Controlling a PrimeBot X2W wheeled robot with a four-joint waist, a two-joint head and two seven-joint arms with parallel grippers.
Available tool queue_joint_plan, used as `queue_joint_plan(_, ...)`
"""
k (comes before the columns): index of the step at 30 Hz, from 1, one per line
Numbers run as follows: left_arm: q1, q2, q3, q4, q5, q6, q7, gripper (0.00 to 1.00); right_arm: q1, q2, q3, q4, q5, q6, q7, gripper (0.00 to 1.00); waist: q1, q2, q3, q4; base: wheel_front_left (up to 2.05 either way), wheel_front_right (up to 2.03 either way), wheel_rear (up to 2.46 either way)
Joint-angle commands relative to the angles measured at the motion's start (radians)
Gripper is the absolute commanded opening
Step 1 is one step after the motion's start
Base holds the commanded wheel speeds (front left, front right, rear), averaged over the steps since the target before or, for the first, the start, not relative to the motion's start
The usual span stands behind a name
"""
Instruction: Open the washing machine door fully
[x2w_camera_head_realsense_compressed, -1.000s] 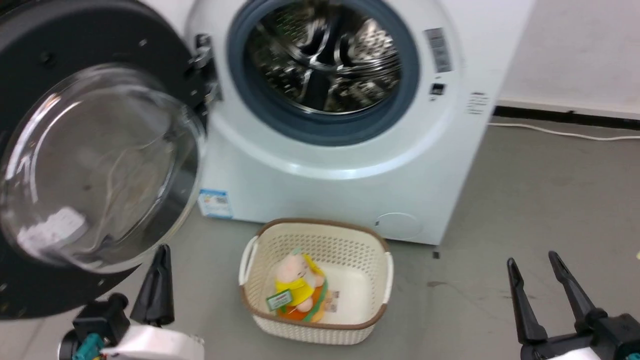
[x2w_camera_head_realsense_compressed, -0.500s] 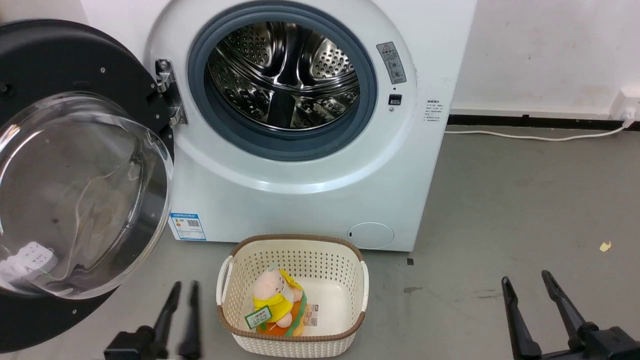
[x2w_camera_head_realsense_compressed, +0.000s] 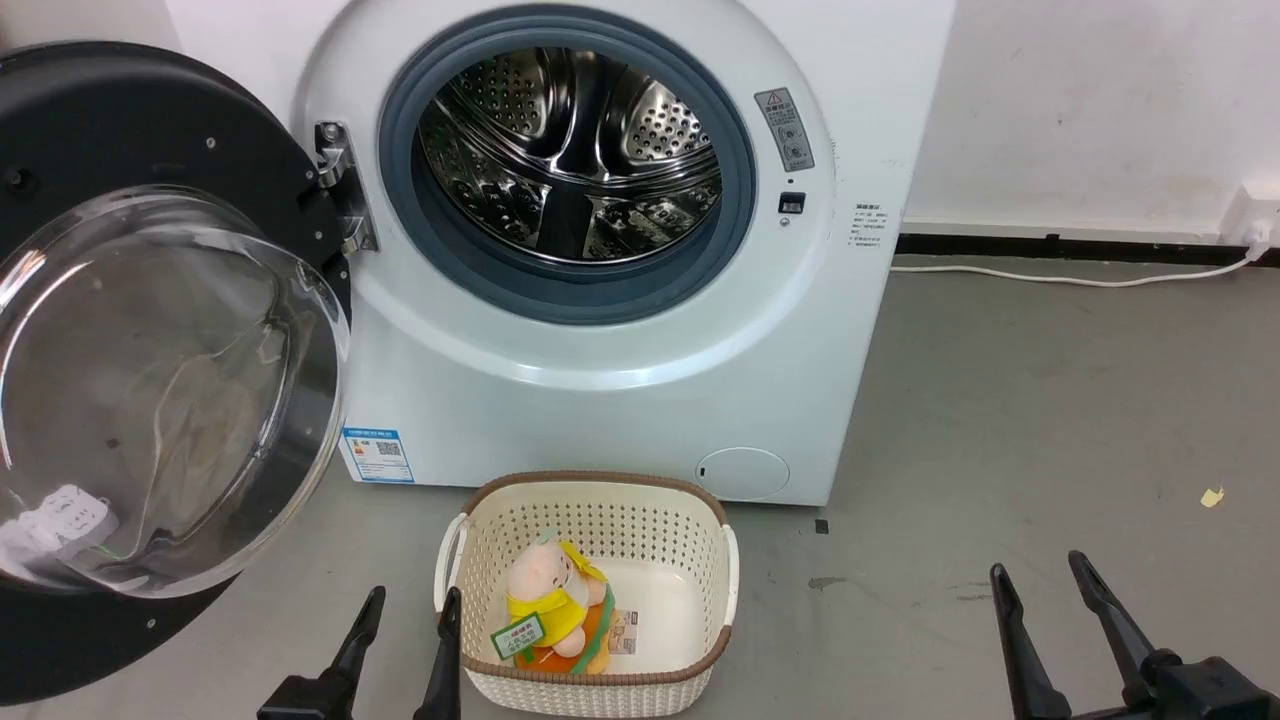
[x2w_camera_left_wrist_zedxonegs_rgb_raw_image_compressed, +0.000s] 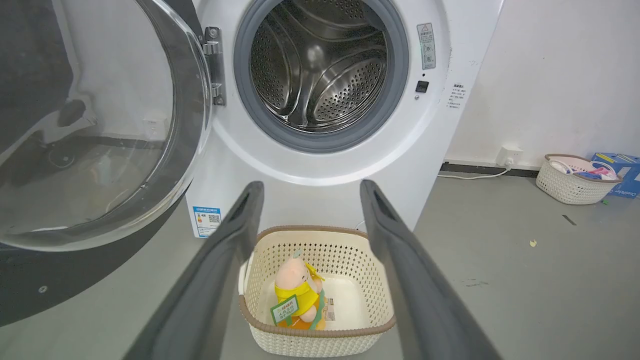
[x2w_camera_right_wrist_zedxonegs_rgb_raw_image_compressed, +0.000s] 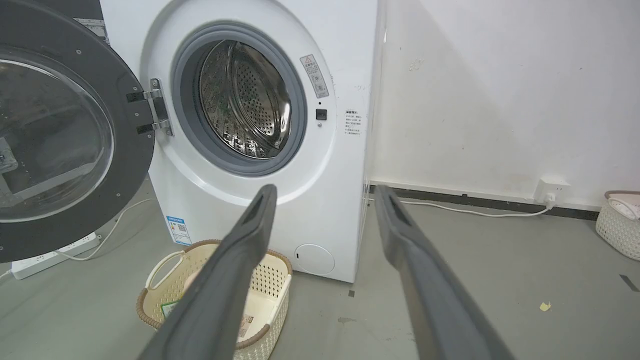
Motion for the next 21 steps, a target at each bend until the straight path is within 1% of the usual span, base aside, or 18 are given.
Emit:
queue_joint_plan(1,0.003,0.0,-0.001,0.005,-0.001,-0.004,-0.004,1.0,0.009,0.006,0.003,0.002,0.005,0.001,-0.004,1.0,0.0,0.0,0.001,-0.001,0.0,0.0,0.0)
queue_joint_plan(21,-0.01,-0.001,-0.004,0.019,-0.012,0.0,-0.004,1.0,0.006,0.006,0.006,0.008,0.008,0.001,-0.004,1.0,0.0,0.0,0.002,-0.001,0.0,0.0,0.0)
